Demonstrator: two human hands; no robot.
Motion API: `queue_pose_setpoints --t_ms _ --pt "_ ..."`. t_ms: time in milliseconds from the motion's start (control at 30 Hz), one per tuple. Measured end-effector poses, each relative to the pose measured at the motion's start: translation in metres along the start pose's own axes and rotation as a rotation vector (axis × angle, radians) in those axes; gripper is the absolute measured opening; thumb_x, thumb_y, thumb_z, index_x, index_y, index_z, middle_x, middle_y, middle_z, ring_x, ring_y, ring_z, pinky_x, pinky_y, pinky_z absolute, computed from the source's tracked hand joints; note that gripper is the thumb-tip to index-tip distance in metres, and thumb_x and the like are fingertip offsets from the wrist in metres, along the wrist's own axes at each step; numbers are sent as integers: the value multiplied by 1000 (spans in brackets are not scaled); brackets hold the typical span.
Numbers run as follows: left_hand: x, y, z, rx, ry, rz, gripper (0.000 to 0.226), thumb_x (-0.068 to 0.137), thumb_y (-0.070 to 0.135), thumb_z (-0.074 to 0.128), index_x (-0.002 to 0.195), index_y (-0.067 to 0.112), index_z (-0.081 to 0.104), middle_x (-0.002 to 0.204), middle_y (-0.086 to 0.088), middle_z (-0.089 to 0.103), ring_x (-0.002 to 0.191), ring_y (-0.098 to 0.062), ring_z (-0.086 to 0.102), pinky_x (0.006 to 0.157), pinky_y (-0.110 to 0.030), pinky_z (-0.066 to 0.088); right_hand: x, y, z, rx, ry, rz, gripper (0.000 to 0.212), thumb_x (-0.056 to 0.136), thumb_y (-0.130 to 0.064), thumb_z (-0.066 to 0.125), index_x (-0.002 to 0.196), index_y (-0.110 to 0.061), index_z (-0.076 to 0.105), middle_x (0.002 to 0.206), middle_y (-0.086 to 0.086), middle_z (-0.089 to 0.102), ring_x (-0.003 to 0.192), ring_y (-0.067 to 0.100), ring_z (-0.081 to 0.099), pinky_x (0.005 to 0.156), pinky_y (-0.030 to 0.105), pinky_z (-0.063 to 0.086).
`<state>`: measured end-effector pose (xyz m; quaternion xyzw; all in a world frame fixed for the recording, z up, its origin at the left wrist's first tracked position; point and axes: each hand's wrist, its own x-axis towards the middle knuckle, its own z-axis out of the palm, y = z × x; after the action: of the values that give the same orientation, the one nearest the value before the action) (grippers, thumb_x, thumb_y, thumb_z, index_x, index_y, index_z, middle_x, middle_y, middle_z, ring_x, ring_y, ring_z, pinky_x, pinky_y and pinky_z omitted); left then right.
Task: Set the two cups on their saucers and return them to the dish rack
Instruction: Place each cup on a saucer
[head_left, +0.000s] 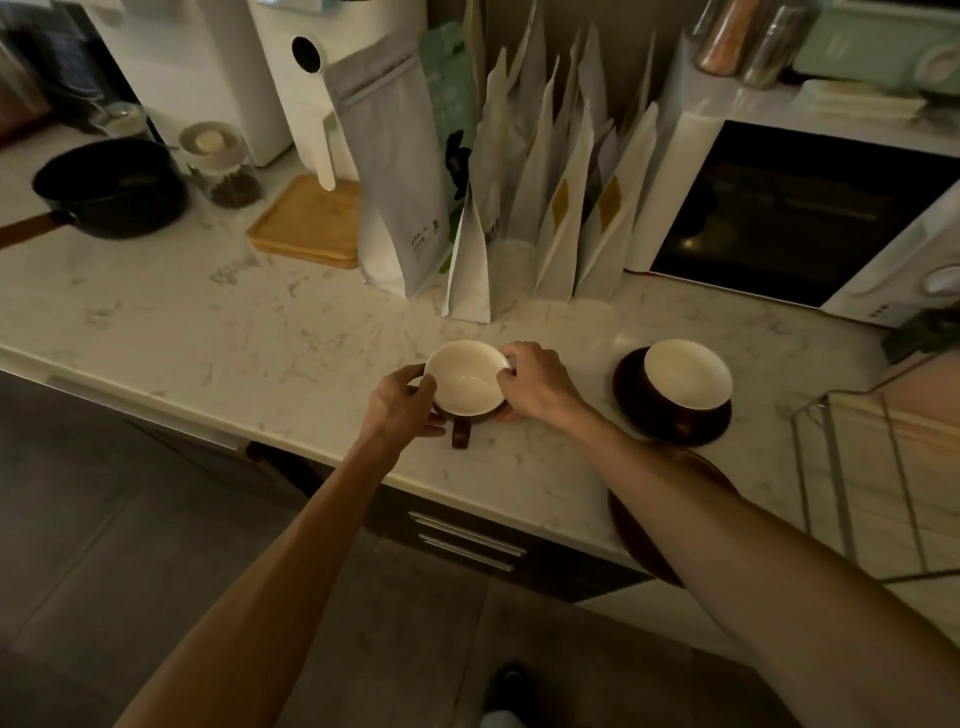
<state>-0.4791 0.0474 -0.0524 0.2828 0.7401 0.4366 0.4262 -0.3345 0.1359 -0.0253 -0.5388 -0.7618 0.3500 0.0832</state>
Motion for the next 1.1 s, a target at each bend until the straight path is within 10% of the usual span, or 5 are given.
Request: queue_pose_setpoints --t_ms 533,1100 --pt "-60 25 63 59 -75 55 42 96 22 50 136 11 48 85 -5 65 74 -28 73 68 -42 62 -69 50 -58 138 40 60 31 94 -5 48 122 -7 61 117 20 66 68 31 75 65 44 63" --pt "-145 21 155 85 -259 2 41 93 15 56 133 8 51 116 -20 64 86 -32 72 78 -48 60 -171 148 -107 165 122 148 28 93 -7 52 119 -9 60 117 16 67 64 28 74 68 45 63"
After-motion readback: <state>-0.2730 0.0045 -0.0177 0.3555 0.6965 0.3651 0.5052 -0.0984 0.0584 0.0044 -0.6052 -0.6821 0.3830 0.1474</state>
